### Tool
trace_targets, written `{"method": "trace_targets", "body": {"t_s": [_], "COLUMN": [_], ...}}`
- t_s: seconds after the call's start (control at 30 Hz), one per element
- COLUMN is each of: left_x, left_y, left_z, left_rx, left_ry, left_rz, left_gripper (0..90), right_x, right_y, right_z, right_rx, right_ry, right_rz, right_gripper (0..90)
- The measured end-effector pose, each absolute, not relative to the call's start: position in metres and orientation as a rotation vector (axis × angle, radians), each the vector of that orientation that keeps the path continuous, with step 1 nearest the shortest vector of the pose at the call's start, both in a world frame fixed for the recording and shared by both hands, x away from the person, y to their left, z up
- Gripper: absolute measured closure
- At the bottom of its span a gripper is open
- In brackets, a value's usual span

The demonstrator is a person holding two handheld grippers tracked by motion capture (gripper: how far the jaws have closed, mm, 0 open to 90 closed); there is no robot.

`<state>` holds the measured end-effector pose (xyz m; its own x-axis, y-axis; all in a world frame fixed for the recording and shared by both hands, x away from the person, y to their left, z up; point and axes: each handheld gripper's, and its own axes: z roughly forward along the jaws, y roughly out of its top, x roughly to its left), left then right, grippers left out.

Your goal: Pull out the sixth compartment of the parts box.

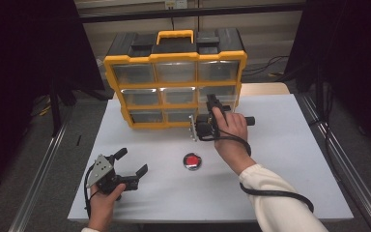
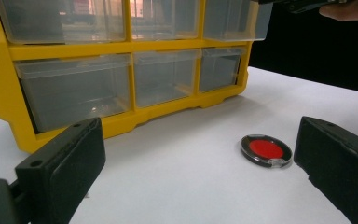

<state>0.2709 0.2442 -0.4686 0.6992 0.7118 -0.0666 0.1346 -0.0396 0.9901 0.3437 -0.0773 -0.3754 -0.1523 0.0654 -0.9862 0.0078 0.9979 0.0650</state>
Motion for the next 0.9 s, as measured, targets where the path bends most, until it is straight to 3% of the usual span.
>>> {"method": "trace_targets", "body": {"t_s": [0.17, 0.9], "left_x": [0.271, 0.271], "left_y": [0.245, 0.246], "left_z": [-0.469, -0.468], "left_rx": [1.575, 1.592], "left_ry": [0.713, 0.699], "left_rz": [0.537, 0.555], "left_gripper": [2.0, 2.1], "right_x": [0.345, 0.329], "right_y": [-0.078, -0.079], "right_z": [-0.375, -0.372], "right_rx": [0.046, 0.032], "right_ry": [1.741, 1.749], "right_rz": [0.047, 0.066], "right_gripper": [77.6, 78.0]}}
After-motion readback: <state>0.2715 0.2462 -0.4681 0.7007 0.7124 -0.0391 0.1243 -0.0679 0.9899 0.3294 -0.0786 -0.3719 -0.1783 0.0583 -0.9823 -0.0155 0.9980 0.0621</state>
